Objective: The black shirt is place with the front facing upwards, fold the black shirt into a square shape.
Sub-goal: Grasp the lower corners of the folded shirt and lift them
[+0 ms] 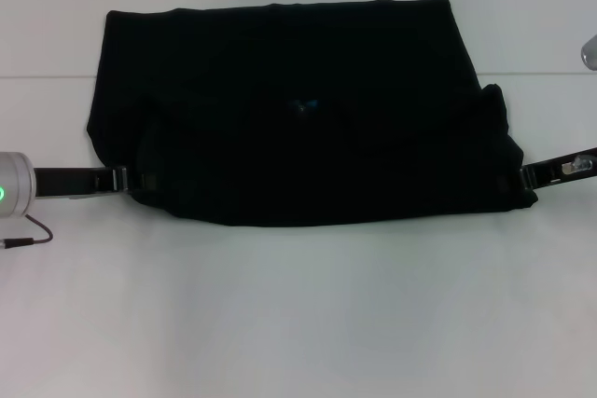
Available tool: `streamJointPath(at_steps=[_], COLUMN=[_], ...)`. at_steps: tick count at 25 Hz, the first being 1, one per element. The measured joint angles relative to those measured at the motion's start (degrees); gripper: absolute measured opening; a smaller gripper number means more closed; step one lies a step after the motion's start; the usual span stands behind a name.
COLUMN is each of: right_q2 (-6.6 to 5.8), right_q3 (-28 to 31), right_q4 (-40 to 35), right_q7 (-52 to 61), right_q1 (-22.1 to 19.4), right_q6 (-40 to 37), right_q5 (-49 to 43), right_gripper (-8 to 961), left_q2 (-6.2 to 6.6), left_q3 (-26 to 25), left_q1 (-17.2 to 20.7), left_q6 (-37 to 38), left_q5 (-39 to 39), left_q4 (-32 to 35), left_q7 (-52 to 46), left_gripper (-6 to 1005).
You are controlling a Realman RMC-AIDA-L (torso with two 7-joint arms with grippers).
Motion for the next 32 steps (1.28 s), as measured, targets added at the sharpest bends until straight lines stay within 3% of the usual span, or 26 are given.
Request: streamJointPath(at_steps=[7,13,23,32], right_q2=[-0.32,-1.57,-5.00,-5.29], right_q3=[0.35,3.95,5.60,5.18], right_q4=[-0.29,-3.53,-6.35,-6.00], right_q7=[0.36,0.35,-0.30,-1.98], right_q1=[-0.02,-1.63,-5.96,-7.64], right_q6=[-1.54,-7.66,-18.49,-25.27], right_q5=[0.00,0.26,5.34,5.53], right_gripper=[61,61,60,60], left_q2=[0.01,0.40,2.01,2.71], left_q3=[0.10,0.10,0.01,0.16], left_q1=[-0.06,-0.03,0.19,-0.07], left_q6=[0.14,2.88,10.25,16.45], left_q5=[-0.03,0.13,0.75,1.35], left_q4=[0.00,0.00,0.00,0.04], left_q7=[0.06,-0.31,-1.24,-2.57], left_gripper=[36,33,34,34])
